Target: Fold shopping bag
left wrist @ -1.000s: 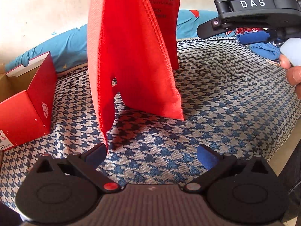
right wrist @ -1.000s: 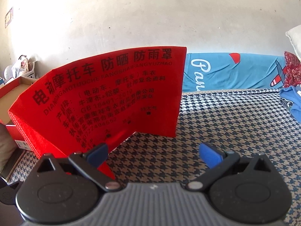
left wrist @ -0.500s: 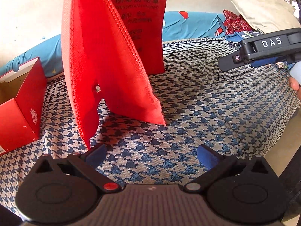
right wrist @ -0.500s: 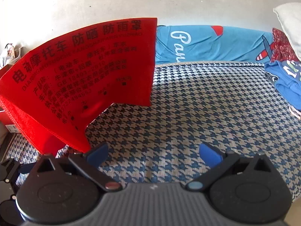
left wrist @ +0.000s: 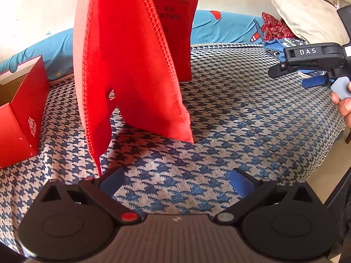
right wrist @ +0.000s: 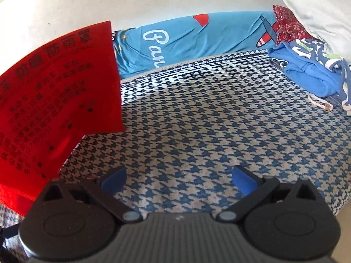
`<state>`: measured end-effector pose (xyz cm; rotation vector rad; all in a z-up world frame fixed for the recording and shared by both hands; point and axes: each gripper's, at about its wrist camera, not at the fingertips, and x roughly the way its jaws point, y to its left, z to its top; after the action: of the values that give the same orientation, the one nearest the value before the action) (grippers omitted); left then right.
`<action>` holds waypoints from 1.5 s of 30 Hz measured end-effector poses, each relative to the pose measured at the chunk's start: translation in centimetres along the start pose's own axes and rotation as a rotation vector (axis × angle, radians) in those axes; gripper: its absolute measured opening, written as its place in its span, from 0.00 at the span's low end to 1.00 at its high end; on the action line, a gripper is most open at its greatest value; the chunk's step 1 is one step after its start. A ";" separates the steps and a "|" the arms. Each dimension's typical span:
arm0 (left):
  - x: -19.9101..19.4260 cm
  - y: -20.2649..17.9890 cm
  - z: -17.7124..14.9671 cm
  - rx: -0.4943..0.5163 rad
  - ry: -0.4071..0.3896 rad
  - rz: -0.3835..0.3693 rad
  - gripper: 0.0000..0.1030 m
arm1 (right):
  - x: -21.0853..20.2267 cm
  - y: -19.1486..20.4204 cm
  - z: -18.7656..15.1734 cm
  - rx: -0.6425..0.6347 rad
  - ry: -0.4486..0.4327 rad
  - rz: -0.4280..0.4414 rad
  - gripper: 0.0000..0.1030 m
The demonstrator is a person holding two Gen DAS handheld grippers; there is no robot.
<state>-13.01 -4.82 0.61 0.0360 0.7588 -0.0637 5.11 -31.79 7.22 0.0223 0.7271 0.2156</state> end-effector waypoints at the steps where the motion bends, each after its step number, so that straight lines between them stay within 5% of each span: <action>1: 0.2 0.1 0.1 -0.006 0.008 0.001 1.00 | 0.4 -0.3 0.0 -0.009 -0.006 -0.014 1.00; 18: 1.8 -1.0 0.9 -0.096 0.054 -0.005 1.00 | 1.1 0.0 -1.0 -0.066 0.025 0.112 1.00; 24: 2.2 -1.5 1.3 -0.108 0.056 0.026 1.00 | 2.1 -1.4 -0.8 -0.045 0.035 0.088 1.00; 35: 1.5 -2.0 3.2 -0.126 0.017 0.054 1.00 | 4.3 -4.5 1.6 -0.023 -0.026 -0.035 1.00; 45: 2.3 -3.6 3.4 -0.090 0.045 0.039 1.00 | 5.5 -13.0 3.1 0.086 -0.149 -0.243 1.00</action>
<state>-9.27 -8.72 1.44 -0.0336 0.8053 0.0086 13.63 -43.24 4.64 0.0315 0.5845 -0.0491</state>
